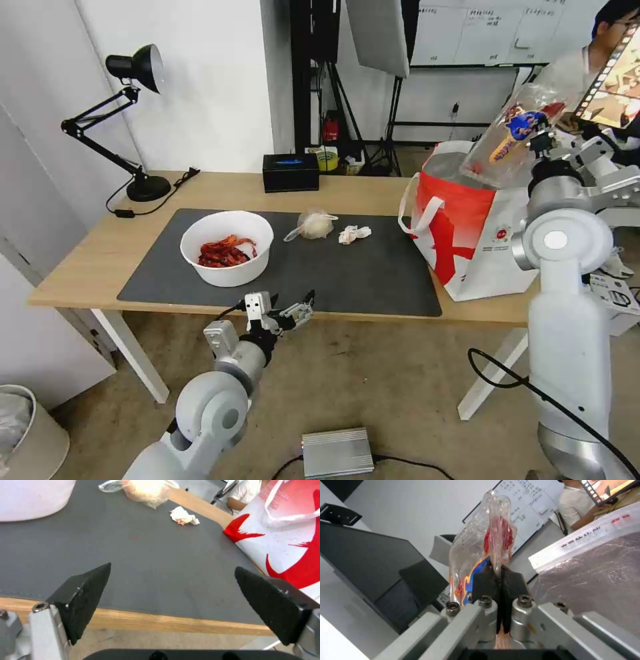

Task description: Pick up the trash from the table and place it into the takeout bag.

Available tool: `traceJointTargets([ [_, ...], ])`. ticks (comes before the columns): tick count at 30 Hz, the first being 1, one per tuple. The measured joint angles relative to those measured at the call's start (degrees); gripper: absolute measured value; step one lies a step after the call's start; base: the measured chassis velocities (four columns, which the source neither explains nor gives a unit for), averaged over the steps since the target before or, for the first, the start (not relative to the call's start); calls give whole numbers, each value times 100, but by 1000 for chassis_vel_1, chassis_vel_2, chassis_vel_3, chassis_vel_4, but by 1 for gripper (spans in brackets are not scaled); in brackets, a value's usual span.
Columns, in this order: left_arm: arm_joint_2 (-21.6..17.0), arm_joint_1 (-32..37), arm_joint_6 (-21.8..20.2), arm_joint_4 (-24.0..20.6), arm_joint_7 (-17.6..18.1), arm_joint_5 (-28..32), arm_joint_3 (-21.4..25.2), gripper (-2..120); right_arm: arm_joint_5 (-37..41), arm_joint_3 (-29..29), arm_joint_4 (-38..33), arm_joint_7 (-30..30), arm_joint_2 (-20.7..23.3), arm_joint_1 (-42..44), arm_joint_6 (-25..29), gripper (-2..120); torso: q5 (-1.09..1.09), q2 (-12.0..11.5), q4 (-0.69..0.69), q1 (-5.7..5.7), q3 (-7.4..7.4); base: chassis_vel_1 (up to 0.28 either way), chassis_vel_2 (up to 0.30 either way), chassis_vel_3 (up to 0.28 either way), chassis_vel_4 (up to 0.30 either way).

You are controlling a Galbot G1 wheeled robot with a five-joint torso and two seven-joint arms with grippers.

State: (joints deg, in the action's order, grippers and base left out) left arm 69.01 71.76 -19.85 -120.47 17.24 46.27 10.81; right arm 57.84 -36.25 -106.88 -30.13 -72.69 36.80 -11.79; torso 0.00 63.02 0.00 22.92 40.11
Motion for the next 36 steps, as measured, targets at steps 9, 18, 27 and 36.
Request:
traceJointTargets([
  [9, 13, -6, 0, 1, 5, 0, -17, 100, -8, 10, -4, -39, 16, 117, -2, 0, 0, 0, 0, 0, 0, 0, 0, 0, 0],
  [18, 18, -4, 0, -28, 14, 2, -36, 100, 306, -2, -119, -102, 26, 213, -113, 7, 0, 0, 0, 0, 0, 0, 0, 0, 0],
  [27, 20, -7, -3, -30, 29, 18, -33, 100, 484, -12, -152, -152, 14, 222, -150, 39, 0, 0, 0, 0, 0, 0, 0, 0, 0],
  [36, 19, -12, -5, -34, 33, 40, 8, 100, 537, -12, -188, -148, 21, 222, -190, 75, 0, 0, 0, 0, 0, 0, 0, 0, 0],
])
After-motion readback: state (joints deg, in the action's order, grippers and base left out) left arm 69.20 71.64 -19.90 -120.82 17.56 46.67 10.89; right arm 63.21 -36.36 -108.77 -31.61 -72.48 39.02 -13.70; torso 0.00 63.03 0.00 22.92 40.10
